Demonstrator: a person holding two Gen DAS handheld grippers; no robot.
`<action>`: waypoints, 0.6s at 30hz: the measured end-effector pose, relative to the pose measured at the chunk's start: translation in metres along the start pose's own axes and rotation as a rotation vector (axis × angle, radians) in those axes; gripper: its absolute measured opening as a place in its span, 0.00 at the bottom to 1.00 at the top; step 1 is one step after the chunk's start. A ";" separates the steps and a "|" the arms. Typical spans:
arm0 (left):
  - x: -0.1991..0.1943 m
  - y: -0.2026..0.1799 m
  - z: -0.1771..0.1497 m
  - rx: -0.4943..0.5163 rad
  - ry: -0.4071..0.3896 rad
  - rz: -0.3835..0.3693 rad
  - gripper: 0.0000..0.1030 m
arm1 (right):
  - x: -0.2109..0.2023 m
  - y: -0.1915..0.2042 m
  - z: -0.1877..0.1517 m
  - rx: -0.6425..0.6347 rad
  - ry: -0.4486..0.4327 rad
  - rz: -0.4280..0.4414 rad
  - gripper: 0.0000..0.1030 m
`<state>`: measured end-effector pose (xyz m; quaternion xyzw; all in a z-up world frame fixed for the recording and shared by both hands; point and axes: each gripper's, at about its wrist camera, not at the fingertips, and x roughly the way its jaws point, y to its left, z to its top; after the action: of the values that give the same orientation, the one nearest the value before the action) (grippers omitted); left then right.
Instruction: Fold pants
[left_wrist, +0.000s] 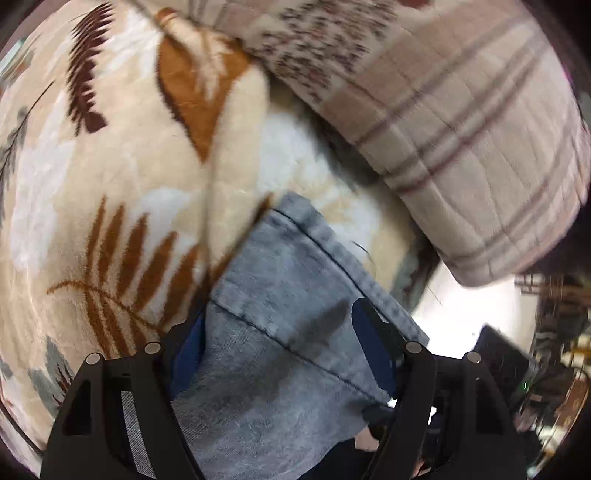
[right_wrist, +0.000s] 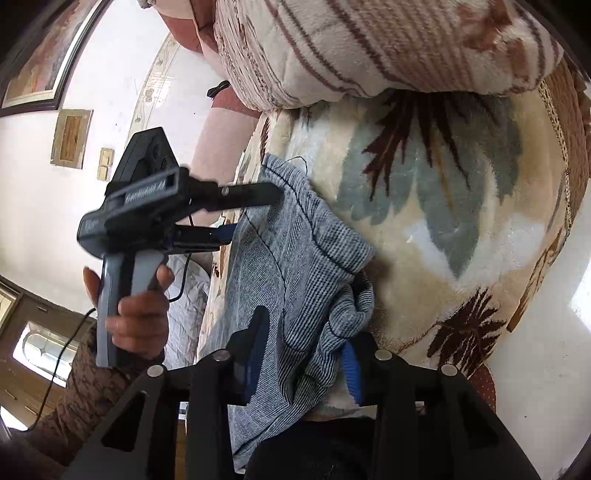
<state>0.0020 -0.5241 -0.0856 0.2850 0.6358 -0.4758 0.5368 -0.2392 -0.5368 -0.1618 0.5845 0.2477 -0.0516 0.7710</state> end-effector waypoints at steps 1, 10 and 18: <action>-0.002 -0.002 -0.002 0.020 -0.008 0.003 0.73 | 0.000 0.000 0.000 -0.005 -0.002 0.002 0.35; -0.011 0.003 -0.020 0.045 -0.105 0.061 0.21 | 0.004 0.011 0.002 -0.049 -0.005 -0.087 0.15; -0.079 0.020 -0.070 0.025 -0.234 0.034 0.18 | -0.007 0.065 -0.005 -0.222 -0.022 -0.088 0.13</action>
<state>0.0110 -0.4409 -0.0178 0.2446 0.5580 -0.5045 0.6118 -0.2227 -0.5131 -0.1030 0.4835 0.2687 -0.0643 0.8306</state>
